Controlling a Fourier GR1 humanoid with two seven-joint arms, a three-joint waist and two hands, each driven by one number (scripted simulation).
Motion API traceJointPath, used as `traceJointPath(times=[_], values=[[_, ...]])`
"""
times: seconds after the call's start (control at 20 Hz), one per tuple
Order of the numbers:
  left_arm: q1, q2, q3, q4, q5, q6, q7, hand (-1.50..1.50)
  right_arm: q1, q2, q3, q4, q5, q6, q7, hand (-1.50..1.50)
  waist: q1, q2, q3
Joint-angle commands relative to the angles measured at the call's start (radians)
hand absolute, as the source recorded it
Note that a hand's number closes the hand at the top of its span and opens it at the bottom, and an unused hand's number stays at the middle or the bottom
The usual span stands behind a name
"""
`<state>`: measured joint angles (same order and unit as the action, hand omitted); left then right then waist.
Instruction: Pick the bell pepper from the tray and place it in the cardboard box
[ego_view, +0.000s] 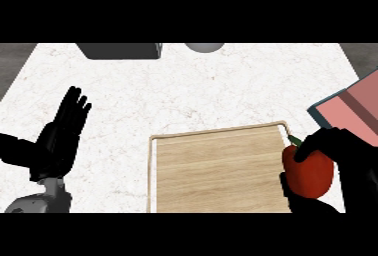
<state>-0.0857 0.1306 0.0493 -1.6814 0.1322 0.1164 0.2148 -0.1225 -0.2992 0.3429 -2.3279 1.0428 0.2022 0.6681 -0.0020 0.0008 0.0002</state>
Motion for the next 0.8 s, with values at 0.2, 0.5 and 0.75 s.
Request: traceJointPath(times=[0.2, 0.5, 0.75], values=[[-0.017, -0.012, 0.003, 0.016, -0.001, -0.006, -0.014, 0.00, -0.079, -0.052, -0.419, 0.133, -0.336, 0.070, -0.156, 1.50, 0.002, 0.000, 0.000], [-0.003, -0.003, -0.004, -0.039, -0.008, -0.002, 0.046, 0.00, -0.151, -0.156, -0.531, 0.422, -0.240, -0.033, -0.330, 1.50, 0.008, 0.000, 0.000], [-0.060, 0.049, 0.075, 0.081, 0.042, -0.064, -0.002, 0.00, -0.217, -0.210, -0.549, 0.718, -0.193, -0.132, -0.506, 1.50, 0.012, 0.004, 0.000]])
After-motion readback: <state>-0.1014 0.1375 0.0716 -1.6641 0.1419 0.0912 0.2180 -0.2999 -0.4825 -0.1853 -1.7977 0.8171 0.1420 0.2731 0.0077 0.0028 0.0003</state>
